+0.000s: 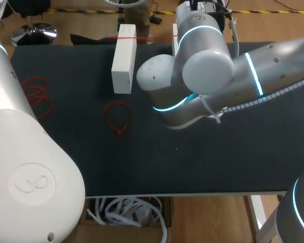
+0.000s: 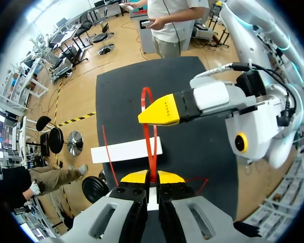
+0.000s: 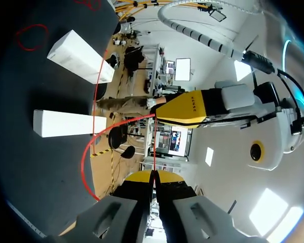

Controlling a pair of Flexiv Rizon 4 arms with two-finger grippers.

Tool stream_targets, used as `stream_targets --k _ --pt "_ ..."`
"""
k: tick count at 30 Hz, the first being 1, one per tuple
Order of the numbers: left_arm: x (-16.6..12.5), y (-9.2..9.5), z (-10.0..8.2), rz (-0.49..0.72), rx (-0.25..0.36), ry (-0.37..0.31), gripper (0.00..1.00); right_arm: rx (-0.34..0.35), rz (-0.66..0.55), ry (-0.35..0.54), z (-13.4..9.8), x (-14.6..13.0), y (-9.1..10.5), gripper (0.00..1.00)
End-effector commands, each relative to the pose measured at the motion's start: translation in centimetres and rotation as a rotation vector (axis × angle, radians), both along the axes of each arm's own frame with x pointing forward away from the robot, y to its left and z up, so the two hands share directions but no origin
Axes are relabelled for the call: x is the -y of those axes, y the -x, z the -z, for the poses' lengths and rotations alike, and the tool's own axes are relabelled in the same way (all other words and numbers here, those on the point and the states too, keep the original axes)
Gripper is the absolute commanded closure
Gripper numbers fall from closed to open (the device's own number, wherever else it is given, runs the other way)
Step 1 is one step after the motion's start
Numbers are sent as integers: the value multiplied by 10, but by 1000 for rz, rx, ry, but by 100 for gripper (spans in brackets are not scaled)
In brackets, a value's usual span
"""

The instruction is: Grab the tape and strap the tape.

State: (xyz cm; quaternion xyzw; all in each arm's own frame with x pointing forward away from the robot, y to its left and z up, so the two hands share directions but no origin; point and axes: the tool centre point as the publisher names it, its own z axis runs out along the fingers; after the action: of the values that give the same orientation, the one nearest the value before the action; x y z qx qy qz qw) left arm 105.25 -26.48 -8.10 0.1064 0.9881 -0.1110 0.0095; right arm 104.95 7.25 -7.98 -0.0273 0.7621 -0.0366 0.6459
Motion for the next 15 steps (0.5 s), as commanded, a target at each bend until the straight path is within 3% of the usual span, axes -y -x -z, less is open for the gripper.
stream_targets --k 1,15 --pt "0 0 -1 0 -1 -5 100 -8 -10 -2 -5 6 2 100" --pt "0 0 -1 0 -1 -5 100 10 -1 -26 -9 12 3 100"
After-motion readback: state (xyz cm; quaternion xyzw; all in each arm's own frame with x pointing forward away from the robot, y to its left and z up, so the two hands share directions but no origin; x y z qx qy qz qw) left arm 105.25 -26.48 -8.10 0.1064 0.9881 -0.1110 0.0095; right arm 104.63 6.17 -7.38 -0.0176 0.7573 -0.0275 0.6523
